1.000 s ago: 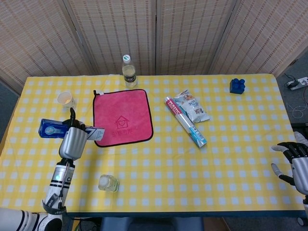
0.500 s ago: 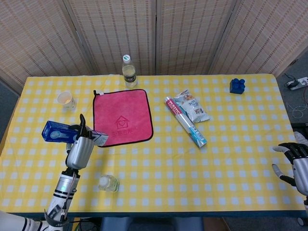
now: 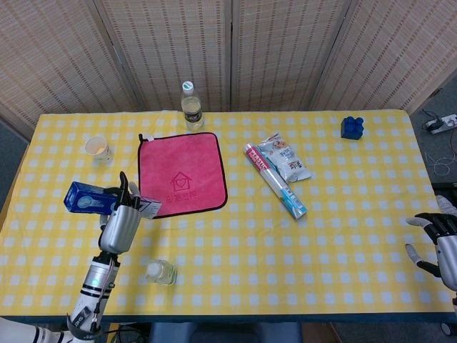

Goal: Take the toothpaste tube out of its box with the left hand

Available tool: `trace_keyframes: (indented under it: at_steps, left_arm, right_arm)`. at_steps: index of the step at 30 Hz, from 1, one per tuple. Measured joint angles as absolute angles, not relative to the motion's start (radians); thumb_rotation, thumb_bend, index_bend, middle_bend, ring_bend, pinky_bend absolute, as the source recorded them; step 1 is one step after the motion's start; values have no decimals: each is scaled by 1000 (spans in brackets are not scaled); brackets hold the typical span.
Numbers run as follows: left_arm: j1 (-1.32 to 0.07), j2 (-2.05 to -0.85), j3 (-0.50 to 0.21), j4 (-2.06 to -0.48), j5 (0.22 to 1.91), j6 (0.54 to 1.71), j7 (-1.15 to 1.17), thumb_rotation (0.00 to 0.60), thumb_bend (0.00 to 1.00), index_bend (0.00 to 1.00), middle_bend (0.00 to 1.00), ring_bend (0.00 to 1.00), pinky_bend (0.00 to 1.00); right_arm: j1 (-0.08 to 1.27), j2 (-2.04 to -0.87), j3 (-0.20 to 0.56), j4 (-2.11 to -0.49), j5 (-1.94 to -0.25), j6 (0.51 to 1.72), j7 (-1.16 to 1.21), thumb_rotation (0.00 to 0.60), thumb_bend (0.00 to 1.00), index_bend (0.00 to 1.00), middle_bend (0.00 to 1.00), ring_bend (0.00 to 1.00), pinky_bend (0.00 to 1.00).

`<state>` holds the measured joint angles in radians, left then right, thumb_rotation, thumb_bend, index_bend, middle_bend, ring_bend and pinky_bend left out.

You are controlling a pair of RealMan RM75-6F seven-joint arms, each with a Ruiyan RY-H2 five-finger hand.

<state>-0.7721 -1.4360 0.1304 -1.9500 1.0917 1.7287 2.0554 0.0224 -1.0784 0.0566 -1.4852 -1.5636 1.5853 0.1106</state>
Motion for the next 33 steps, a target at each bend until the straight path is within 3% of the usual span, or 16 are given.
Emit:
trace_keyframes:
  at_steps: [7, 20, 33]
  left_arm:
    - [-755, -1433, 123, -1945, 1118, 1715, 2044, 600, 310, 210, 278, 304, 60]
    - [-731, -1398, 72, -1980, 1131, 1710, 2020, 600, 311, 229, 277, 304, 60]
    - [-709, -1282, -20, -2094, 1127, 1733, 1930, 600, 311, 246, 278, 304, 56]
  right_arm:
    - [22, -1079, 56, -1486, -1565, 1585, 109, 600, 256, 343, 307, 239, 207]
    - [18, -1076, 58, -1491, -1566, 1592, 106, 600, 255, 343, 307, 240, 207]
    - [21, -1073, 61, -1498, -1566, 1590, 98, 600, 256, 344, 307, 240, 207]
